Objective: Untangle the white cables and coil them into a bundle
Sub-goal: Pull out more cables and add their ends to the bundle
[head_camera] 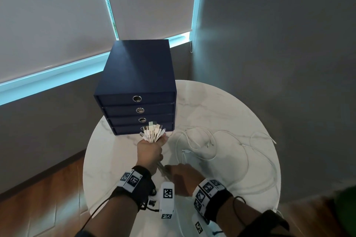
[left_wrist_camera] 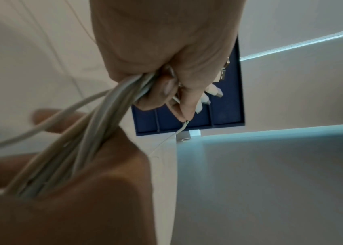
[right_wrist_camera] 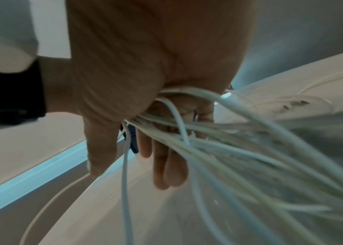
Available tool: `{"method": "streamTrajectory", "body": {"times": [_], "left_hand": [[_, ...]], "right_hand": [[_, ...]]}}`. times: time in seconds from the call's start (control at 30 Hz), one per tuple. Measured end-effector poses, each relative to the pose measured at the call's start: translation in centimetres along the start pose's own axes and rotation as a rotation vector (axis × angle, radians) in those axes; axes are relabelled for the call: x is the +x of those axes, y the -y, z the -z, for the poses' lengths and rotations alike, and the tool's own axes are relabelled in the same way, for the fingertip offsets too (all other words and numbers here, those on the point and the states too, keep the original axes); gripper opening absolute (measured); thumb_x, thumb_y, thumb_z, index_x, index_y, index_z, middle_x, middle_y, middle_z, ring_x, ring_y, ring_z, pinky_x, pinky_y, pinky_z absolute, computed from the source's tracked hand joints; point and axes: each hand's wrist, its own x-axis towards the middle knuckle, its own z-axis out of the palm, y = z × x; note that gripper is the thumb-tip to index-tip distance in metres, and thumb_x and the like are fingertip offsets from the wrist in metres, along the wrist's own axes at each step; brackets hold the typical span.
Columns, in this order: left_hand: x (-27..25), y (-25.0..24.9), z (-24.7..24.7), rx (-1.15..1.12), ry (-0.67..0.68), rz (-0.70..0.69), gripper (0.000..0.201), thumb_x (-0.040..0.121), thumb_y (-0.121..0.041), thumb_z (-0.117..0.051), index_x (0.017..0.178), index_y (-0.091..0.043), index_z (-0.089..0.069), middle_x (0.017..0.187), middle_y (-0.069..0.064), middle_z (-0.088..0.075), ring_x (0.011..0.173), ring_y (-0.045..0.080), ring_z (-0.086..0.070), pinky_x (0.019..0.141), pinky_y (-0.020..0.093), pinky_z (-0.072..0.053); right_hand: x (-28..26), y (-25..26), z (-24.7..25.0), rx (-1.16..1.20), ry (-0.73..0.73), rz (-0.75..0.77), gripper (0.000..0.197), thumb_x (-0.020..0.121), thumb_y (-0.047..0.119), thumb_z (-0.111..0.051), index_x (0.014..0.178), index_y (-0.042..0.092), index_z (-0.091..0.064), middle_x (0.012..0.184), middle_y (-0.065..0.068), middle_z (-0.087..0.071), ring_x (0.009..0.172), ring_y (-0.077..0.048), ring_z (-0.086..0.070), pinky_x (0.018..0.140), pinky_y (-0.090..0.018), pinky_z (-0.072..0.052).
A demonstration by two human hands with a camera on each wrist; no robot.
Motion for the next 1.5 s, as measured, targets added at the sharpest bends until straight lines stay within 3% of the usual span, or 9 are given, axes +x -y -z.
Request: {"method": "streamTrajectory", "body": {"times": [0.23,0.4,0.53,0.73,0.9,1.07,1.27,1.4,1.5], "left_hand": [[-0.6,-3.3,-1.9,-0.218,0.067,-0.071,0.016,0.088,-0.003,-0.073,0.085,-0.015,-0.064,0.063,-0.003,-0.045,0.041,0.007,-0.027,0.037,0.02,-0.024],[-0.4,-5.3,-2.1,-0.283,0.018,-0.112,0.016,0.089,-0.003,-0.072,0.086,-0.017,-0.066,0.073,-0.003,-0.052,0.044,0.005,-0.029,0.036,0.02,-0.025],[-0.3,-6.3,-2.2,-0.342,0.016,-0.111,0.017,0.09,-0.001,-0.07,0.088,-0.017,-0.066,0.073,-0.004,-0.053,0.042,0.004,-0.028,0.035,0.02,-0.024],[-0.1,-6.9,-2.2,-0.366,0.021,-0.123,0.02,0.089,0.0,-0.07,0.09,-0.019,-0.064,0.076,-0.004,-0.056,0.043,0.004,-0.028,0.036,0.019,-0.023],[-0.2,-6.3,-2.7,-0.378,0.04,-0.109,0.022,0.089,0.001,-0.07,0.088,-0.02,-0.064,0.075,-0.005,-0.058,0.044,0.004,-0.029,0.036,0.019,-0.023],[-0.3,-5.5,-3.1,-0.35,0.037,-0.087,0.021,0.089,0.001,-0.07,0.088,-0.019,-0.065,0.074,-0.005,-0.059,0.042,0.004,-0.03,0.035,0.019,-0.025],[0.0,-3.6,-2.7,-0.24,0.015,-0.062,0.017,0.087,-0.001,-0.073,0.09,-0.016,-0.066,0.075,-0.003,-0.059,0.043,0.006,-0.031,0.035,0.019,-0.024],[-0.4,-1.9,-2.5,-0.155,0.024,-0.052,0.017,0.086,0.0,-0.073,0.085,-0.016,-0.067,0.07,-0.001,-0.055,0.042,0.007,-0.031,0.036,0.02,-0.025],[-0.7,-2.0,-2.5,-0.157,0.064,-0.046,0.017,0.087,0.0,-0.072,0.084,-0.016,-0.067,0.069,-0.001,-0.056,0.042,0.007,-0.03,0.037,0.019,-0.025]], "right_hand": [[-2.3,-4.9,1.7,0.195,-0.022,-0.146,0.019,0.081,0.039,-0.058,0.07,0.023,-0.059,0.079,-0.001,-0.068,0.079,-0.023,-0.068,0.076,-0.037,-0.055],[-5.9,-9.4,2.7,0.071,-0.163,-0.276,0.014,0.083,0.038,-0.057,0.079,0.025,-0.061,0.09,-0.003,-0.072,0.09,-0.022,-0.066,0.086,-0.03,-0.044],[-9.1,-13.7,3.6,0.321,-0.207,-0.336,0.016,0.081,0.025,-0.061,0.067,0.018,-0.061,0.059,-0.001,-0.069,0.056,-0.013,-0.068,0.059,-0.025,-0.053],[-13.5,-20.9,2.8,0.35,-0.368,-0.477,0.02,0.085,0.015,-0.069,0.069,0.027,-0.064,0.049,0.002,-0.055,0.038,-0.012,-0.052,0.042,-0.028,-0.045],[-15.6,-23.3,2.3,0.153,-0.498,-0.55,0.009,0.074,0.041,-0.064,0.071,0.04,-0.056,0.053,0.005,-0.054,0.055,-0.015,-0.057,0.054,-0.028,-0.044],[-16.1,-22.9,3.4,0.169,-0.631,-0.686,0.023,0.078,0.009,-0.065,0.086,0.028,-0.053,0.067,0.003,-0.064,0.07,-0.027,-0.062,0.069,-0.036,-0.049],[-15.7,-24.4,1.7,0.092,-0.328,-0.757,0.01,0.072,0.052,-0.055,0.069,0.043,-0.052,0.087,0.008,-0.067,0.088,-0.018,-0.069,0.078,-0.033,-0.054],[-15.1,-22.4,1.2,0.117,0.086,-0.784,0.015,0.075,0.036,-0.071,0.077,0.028,-0.058,0.075,0.008,-0.064,0.088,-0.015,-0.069,0.062,-0.016,-0.047],[-14.4,-21.6,2.8,0.082,0.256,-0.769,0.062,0.05,0.046,-0.087,0.102,0.024,-0.062,0.094,0.01,-0.067,0.095,-0.017,-0.068,0.076,-0.025,-0.055]]}}
